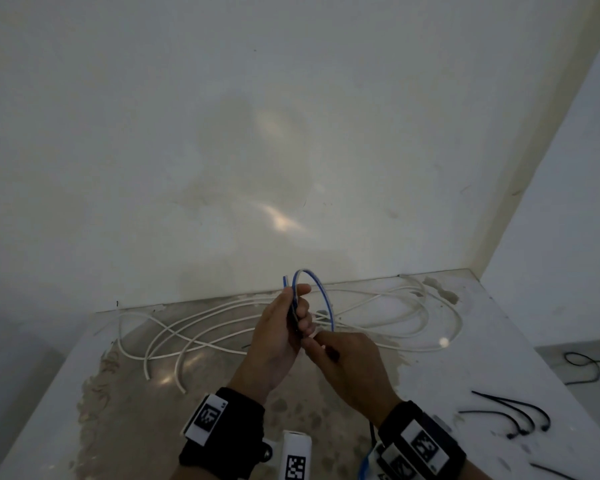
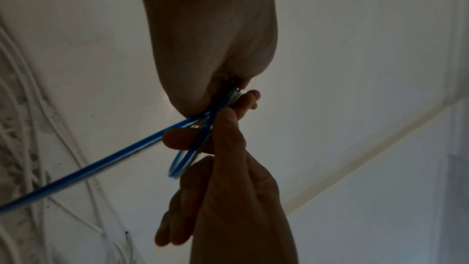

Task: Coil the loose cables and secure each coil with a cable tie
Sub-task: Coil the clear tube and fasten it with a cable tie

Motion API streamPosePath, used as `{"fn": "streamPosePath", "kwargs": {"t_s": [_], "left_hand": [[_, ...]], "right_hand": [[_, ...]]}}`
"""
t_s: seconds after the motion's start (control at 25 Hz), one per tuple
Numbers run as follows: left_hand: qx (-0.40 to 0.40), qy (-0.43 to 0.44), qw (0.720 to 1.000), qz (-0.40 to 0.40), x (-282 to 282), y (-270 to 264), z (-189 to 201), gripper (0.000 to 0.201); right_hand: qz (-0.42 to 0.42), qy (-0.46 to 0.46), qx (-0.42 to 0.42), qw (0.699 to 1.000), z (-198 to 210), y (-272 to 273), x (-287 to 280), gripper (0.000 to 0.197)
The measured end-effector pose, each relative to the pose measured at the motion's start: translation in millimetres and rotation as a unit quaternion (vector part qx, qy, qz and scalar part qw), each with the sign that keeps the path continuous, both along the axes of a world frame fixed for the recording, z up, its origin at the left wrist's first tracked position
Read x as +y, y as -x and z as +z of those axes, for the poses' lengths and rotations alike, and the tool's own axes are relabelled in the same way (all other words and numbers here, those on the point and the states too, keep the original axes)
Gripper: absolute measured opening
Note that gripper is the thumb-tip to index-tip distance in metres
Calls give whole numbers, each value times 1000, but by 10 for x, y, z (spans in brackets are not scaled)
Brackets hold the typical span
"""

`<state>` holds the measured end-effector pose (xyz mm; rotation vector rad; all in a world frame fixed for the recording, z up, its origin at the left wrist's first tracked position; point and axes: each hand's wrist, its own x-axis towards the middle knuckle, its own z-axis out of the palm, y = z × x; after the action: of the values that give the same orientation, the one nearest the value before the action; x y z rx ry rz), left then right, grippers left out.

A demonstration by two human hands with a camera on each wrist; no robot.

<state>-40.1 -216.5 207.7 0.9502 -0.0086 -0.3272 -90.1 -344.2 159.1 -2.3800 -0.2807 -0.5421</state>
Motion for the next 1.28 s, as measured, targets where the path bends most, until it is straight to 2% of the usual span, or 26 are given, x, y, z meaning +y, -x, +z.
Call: {"fn": "streamPosePath", "kwargs": {"t_s": [0.08,0.12,0.24,0.32,0.44,0.52,0.56,0.6,0.68,0.76,0.84,0.92,1.0,1.08,1.16,1.2,1.28], "left_hand": [[2,1,1000,7,33,-11,11,34],[14,16,1000,11,62,-23,23,35],[56,69,996,5,178,-56,70,39],[67,85,994,-28,248,-60,94,37],[74,93,989,-87,364,-78,126,36],[74,106,985,-111,479,-129,142,34],[74,108,985,-115,541,-162,146,33],[73,99,985,-118,593,-186,147,31],[69,36,990,-116,643,-196,144,29],[60,-53,992,-100,624,-165,133,30],[48,-112,991,-58,625,-140,138,33],[44,-122,992,-11,683,-159,162,35],[52,-115,992,20,764,-188,193,33],[53,-133,989,35,798,-194,195,32],[44,-169,984,42,760,-189,170,36],[35,-190,980,41,726,-189,157,37],[18,-237,971,35,684,-191,131,39]], "right_hand": [[-21,-36,12,999,-11,29,-12,29],[-21,-74,26,997,-24,57,-21,28],[5,-178,84,980,-121,113,-66,45],[21,-193,146,970,-171,99,-88,61],[120,-232,254,931,-151,73,-124,72],[175,-191,296,919,-113,92,-176,72],[180,-135,293,929,-111,92,-211,64],[172,-72,273,944,-127,88,-244,48],[127,40,175,976,-159,27,-321,19],[54,144,89,984,-148,-54,-374,13],[-23,145,117,982,-83,-121,-453,12],[-79,129,183,971,-112,-130,-617,10],[-95,99,224,965,-192,-124,-769,10],[-89,30,254,962,-247,-118,-812,26],[-95,26,265,959,-320,-124,-793,45],[-102,42,258,960,-365,-130,-776,45],[-105,33,228,967,-388,-124,-725,28]]}}
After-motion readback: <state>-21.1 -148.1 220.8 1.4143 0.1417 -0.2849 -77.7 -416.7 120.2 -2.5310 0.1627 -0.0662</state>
